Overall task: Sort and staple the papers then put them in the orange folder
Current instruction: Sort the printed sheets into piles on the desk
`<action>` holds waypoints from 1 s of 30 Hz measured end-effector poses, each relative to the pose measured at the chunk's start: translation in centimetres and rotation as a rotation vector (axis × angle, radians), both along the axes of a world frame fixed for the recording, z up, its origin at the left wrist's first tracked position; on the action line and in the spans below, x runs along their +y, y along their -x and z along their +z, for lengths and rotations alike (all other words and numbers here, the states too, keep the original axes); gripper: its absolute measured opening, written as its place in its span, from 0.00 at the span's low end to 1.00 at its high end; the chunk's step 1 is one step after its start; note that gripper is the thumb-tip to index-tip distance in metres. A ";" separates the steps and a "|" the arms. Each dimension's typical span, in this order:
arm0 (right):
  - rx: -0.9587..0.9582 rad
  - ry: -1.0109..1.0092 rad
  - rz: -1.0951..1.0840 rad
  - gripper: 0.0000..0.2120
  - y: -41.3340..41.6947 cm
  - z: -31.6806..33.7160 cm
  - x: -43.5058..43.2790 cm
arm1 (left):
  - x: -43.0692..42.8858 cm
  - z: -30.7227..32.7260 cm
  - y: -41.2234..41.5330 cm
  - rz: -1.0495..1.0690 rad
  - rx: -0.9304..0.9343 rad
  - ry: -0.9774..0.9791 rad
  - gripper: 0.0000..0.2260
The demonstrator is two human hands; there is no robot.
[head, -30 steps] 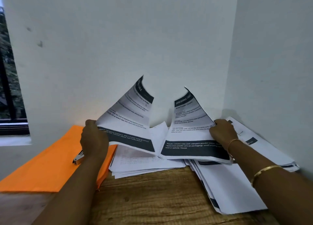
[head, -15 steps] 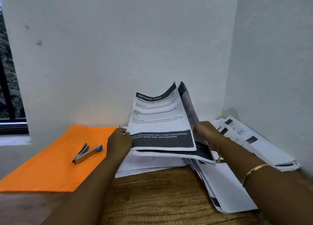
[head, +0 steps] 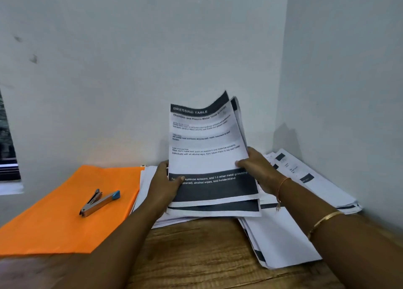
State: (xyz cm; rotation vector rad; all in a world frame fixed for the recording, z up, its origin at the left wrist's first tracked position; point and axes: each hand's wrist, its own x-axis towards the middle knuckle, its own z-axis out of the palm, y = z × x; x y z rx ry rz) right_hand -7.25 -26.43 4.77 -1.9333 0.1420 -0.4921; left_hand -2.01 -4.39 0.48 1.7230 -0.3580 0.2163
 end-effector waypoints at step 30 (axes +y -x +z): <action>-0.207 0.775 -0.746 0.06 8.9 7.9 -11.8 | -14.5 1.1 2.5 -0.114 -0.421 -0.599 0.17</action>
